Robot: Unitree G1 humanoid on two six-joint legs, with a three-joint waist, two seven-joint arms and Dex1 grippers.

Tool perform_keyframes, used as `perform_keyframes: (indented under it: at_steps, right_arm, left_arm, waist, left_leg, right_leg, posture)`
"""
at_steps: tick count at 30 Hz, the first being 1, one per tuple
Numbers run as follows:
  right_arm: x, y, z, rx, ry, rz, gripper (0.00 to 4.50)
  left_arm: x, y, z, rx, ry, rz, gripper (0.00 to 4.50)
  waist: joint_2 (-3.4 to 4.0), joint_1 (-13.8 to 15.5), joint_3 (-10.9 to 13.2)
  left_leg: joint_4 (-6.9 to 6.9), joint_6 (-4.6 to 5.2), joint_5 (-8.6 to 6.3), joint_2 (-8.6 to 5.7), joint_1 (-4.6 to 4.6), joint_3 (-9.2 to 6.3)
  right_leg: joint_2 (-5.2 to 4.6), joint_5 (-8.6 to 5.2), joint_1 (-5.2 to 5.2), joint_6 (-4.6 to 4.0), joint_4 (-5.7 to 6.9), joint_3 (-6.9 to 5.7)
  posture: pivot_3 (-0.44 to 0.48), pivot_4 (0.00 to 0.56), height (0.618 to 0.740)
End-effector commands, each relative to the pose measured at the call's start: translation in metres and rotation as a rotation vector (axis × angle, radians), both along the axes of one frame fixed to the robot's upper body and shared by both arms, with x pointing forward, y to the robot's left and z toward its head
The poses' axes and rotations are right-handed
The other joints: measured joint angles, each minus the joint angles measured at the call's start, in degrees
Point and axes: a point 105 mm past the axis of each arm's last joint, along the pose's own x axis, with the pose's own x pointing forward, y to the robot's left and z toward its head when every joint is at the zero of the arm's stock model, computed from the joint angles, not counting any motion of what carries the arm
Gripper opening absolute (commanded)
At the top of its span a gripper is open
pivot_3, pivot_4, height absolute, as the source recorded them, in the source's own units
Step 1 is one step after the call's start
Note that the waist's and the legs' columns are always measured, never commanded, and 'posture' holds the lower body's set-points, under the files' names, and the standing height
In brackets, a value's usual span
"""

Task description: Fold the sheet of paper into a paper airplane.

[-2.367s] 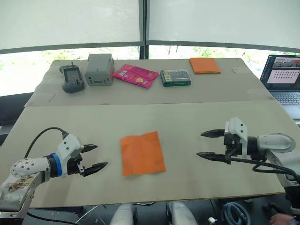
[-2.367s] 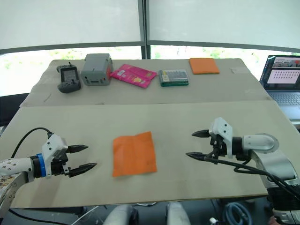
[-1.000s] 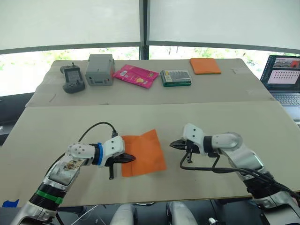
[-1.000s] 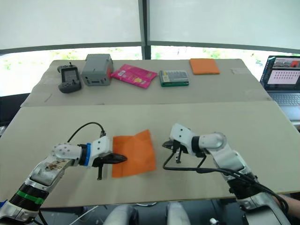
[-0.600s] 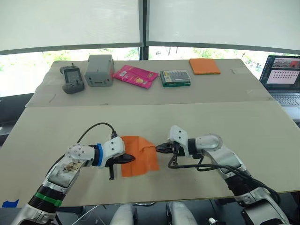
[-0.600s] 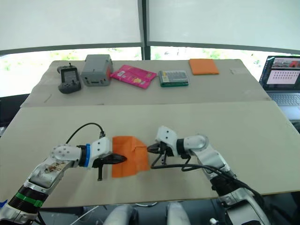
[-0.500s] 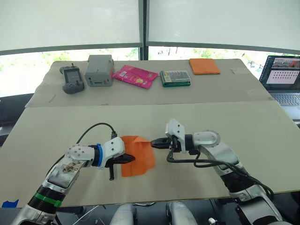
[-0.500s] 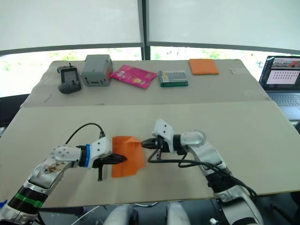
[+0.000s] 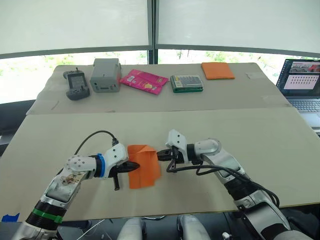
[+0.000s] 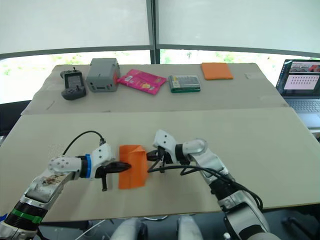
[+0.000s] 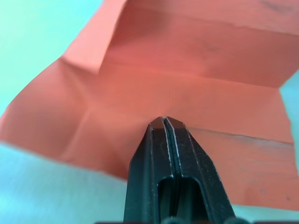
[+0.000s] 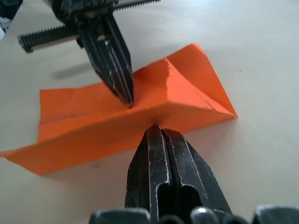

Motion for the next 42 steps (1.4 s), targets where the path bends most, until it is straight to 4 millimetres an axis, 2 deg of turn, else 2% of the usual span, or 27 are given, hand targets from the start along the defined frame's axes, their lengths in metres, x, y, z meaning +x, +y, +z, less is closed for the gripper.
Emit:
perform_keyframes:
  at_steps: [1, 8, 11, 15, 19, 24, 30, 33, 36, 42]
  right_arm:
    - [0.006, -0.007, 0.017, 0.031, -0.058, 0.004, 0.0]
    - [0.004, 0.008, 0.026, 0.098, -0.059, 0.029, 0.0]
    - [0.002, 0.011, 0.026, 0.1, -0.061, 0.038, 0.0]
    - [0.001, 0.008, 0.02, 0.077, -0.056, 0.036, 0.0]
    - [0.001, 0.009, 0.019, 0.075, -0.055, 0.036, 0.0]
    - [0.003, 0.014, 0.021, 0.083, -0.061, 0.037, 0.0]
    - [0.006, 0.015, 0.027, 0.087, -0.073, 0.039, 0.0]
    - [0.006, 0.016, 0.028, 0.092, -0.075, 0.046, 0.0]
    - [0.006, 0.02, 0.03, 0.101, -0.073, 0.057, 0.0]
    - [0.004, 0.034, 0.036, 0.136, -0.068, 0.08, 0.0]
  left_arm:
    - [0.002, -0.004, 0.007, -0.067, 0.008, 0.032, 0.01]
    - [0.005, -0.022, 0.012, -0.14, 0.02, 0.012, 0.01]
    - [0.016, -0.029, 0.023, -0.188, -0.008, 0.035, 0.01]
    - [0.032, -0.028, 0.047, -0.296, -0.059, 0.108, 0.01]
    - [0.029, -0.032, 0.054, -0.361, -0.026, 0.098, 0.01]
    - [0.02, -0.04, 0.045, -0.351, 0.023, 0.076, 0.01]
    - [0.018, 0.004, 0.034, -0.223, 0.027, 0.189, 0.01]
    - [0.011, 0.013, 0.028, -0.17, 0.032, 0.187, 0.01]
    - [0.003, 0.015, 0.02, -0.135, 0.048, 0.166, 0.01]
    - [-0.006, 0.005, 0.005, -0.126, 0.077, 0.137, 0.01]
  waist:
    - [-0.01, 0.0, 0.0]
    - [-0.01, -0.3, 0.0]
    - [-0.01, 0.0, 0.0]
    - [-0.01, 0.0, 0.0]
    - [-0.01, -0.3, 0.0]
    - [-0.02, -0.3, 0.0]
    - [-0.01, -0.4, 0.0]
    - [-0.01, -0.4, 0.0]
    - [-0.01, -0.2, 0.0]
    - [0.0, -0.2, 0.0]
  left_leg:
    - [0.01, 0.0, 0.0, -0.01, -0.02, 0.0]
    - [-0.01, 0.0, 0.0, 0.0, -0.22, 0.01]
    - [0.01, -0.01, 0.0, -0.01, -0.28, 0.0]
    - [0.04, -0.01, 0.01, -0.12, -0.29, -0.02]
    - [0.0, -0.01, 0.0, -0.11, -0.29, -0.02]
    - [-0.01, -0.01, 0.0, -0.11, -0.3, -0.02]
    - [-0.04, -0.01, 0.0, -0.03, -0.29, -0.02]
    - [-0.05, -0.01, 0.0, -0.02, -0.3, -0.01]
    - [-0.04, -0.02, 0.0, -0.05, -0.31, 0.01]
    - [-0.04, -0.02, 0.0, -0.05, -0.31, 0.01]
  right_leg:
    - [-0.02, 0.0, -0.01, 0.0, 0.0, -0.01]
    - [0.03, 0.02, -0.27, -0.02, 0.06, 0.02]
    - [-0.01, 0.02, -0.29, -0.02, 0.06, 0.02]
    - [-0.11, 0.03, -0.27, -0.01, 0.05, 0.0]
    - [-0.07, 0.03, -0.31, 0.0, 0.05, 0.01]
    - [-0.07, 0.03, -0.32, 0.0, 0.04, 0.02]
    - [-0.03, 0.03, -0.36, -0.01, 0.05, 0.02]
    - [-0.05, 0.02, -0.37, -0.01, 0.04, 0.02]
    - [-0.1, 0.02, -0.36, -0.01, 0.02, 0.02]
    - [-0.1, 0.02, -0.36, -0.01, 0.02, 0.01]
  posture:
    - [0.0, 0.15, 0.74]
    - [0.0, 0.15, 0.74]
    - [0.0, 0.15, 0.74]
    - [0.0, 0.15, 0.74]
    - [0.0, 0.15, 0.74]
    - [0.0, 0.15, 0.74]
    - [0.0, 0.15, 0.74]
    - [0.0, 0.15, 0.74]
    - [0.0, 0.15, 0.74]
    - [0.0, 0.15, 0.74]
